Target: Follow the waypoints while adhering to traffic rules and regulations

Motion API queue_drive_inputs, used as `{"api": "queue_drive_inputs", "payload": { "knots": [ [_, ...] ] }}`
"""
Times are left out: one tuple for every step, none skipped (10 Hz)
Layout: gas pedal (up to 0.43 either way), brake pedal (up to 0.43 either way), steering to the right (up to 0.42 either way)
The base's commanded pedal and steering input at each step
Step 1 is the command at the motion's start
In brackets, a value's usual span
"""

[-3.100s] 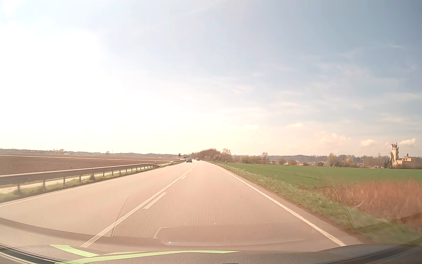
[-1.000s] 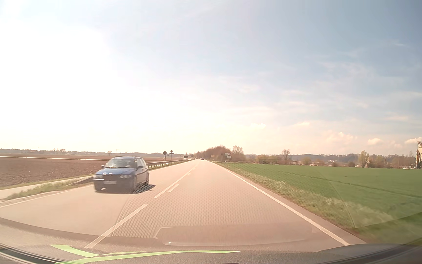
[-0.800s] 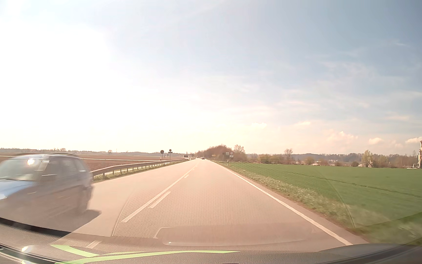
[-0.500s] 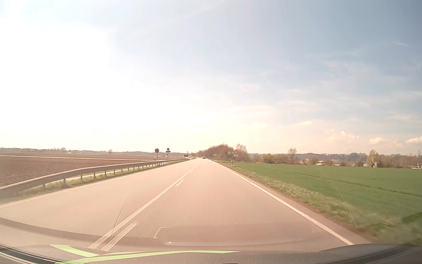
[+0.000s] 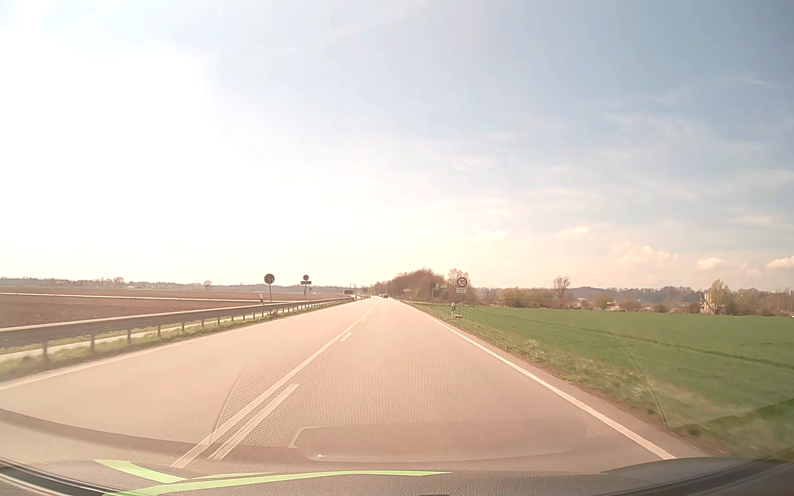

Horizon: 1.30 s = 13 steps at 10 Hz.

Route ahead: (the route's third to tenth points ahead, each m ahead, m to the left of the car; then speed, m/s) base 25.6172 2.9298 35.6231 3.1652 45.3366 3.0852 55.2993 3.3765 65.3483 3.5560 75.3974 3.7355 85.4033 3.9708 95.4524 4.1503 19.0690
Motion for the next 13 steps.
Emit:
{"api": "queue_drive_inputs", "payload": {
  "knots": [
    [0.0,0.11,-0.001],
    [0.0,0.11,-0.001],
    [0.0,0.11,-0.001],
    [0.0,0.11,-0.001],
    [0.0,0.11,-0.001],
    [0.0,0.11,-0.001],
    [0.0,0.11,-0.001],
    [0.0,0.11,-0.001],
    [0.0,0.11,-0.001],
    [0.0,0.091,-0.001],
    [0.0,0.018,0.0],
    [0.0,0.0,0.0],
    [0.0,0.0,0.0]
  ]
}}
